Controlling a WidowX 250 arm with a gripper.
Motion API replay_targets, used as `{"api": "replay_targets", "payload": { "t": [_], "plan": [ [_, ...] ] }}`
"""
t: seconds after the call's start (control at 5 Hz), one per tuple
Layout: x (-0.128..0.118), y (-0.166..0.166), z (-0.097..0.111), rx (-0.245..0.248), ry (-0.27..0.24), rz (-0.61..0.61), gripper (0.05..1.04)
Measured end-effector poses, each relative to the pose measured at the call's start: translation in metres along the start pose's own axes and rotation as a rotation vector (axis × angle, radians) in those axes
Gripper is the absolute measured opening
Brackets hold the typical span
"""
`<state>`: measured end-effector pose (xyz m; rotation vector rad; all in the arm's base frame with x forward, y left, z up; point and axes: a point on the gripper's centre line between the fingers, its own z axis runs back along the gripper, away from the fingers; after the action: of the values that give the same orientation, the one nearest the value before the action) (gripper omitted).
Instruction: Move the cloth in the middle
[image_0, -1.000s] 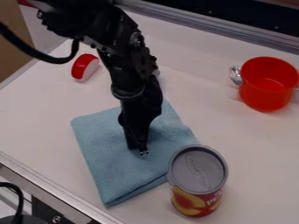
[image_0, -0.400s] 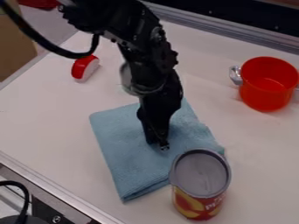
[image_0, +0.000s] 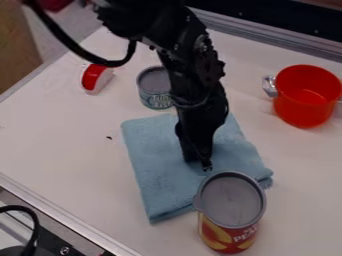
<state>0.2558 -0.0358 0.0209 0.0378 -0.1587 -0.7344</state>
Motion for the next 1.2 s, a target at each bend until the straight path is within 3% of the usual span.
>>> {"api": "replay_targets", "payload": {
  "t": [1.0, 1.2],
  "plan": [
    [0.036, -0.004, 0.000, -0.019, -0.009, 0.028, 0.071],
    [0.033, 0.001, 0.001, -0.022, 0.001, 0.057, 0.174]
  ]
}}
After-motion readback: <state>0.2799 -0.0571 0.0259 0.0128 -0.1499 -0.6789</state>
